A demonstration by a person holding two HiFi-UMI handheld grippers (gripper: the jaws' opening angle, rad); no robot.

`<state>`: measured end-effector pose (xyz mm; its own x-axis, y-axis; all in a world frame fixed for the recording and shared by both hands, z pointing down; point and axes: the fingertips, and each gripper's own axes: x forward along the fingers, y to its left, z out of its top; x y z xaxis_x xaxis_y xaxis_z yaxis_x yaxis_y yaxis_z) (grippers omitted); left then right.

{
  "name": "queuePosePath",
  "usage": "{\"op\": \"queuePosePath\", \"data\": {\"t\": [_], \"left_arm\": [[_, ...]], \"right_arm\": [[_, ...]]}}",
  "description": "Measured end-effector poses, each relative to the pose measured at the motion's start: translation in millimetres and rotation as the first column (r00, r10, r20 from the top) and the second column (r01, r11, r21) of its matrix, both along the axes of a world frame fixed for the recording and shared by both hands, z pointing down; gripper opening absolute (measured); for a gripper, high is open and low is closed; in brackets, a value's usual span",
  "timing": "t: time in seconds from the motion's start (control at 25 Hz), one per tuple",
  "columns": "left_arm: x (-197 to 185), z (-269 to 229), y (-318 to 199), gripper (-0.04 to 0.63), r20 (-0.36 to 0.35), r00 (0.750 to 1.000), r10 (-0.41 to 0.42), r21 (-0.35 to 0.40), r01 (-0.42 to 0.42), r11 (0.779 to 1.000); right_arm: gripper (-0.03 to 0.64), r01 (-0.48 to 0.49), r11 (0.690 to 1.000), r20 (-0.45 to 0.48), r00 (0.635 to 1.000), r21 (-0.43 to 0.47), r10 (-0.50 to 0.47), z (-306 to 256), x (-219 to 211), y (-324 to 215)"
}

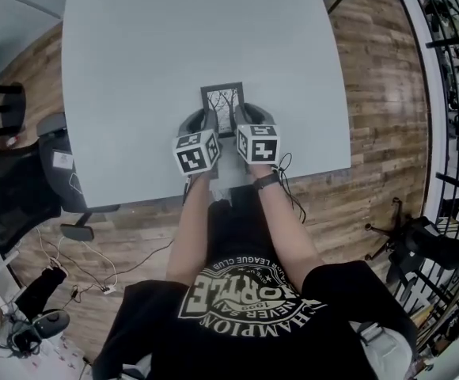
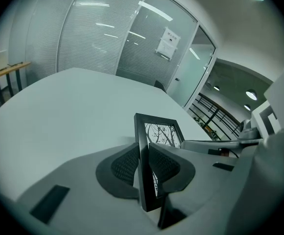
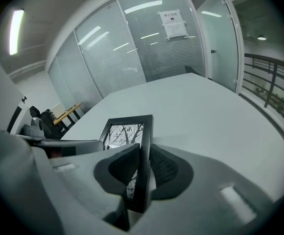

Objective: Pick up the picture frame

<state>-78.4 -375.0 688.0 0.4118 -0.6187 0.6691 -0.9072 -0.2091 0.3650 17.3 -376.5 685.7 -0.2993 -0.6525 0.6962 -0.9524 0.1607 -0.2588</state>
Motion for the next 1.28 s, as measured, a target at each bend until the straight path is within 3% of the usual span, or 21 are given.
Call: {"op": "queuePosePath", "data": {"t": [0.56, 1.0, 1.28], "left_arm": [[-20, -132, 42, 0.069, -0.021, 1.000, 0.016, 0.215, -0.011, 0.976], [-26, -249, 74, 0.069, -0.013, 0.999, 0.037, 0.448, -0.027, 0.894], [-29, -323, 93, 0.069, -0.013, 0.999, 0.053, 0.577, -0.036, 0.816]], "right_arm": [[0.061, -0.015, 0.969, 0.009, 1.000, 0.245, 0.014, -136, -19, 45], [0.062, -0.027, 0.885, 0.032, 0.999, 0.465, 0.014, -253, -25, 79], [0.063, -0.063, 0.802, 0.029, 0.998, 0.593, 0.057, -327, -26, 100]]}}
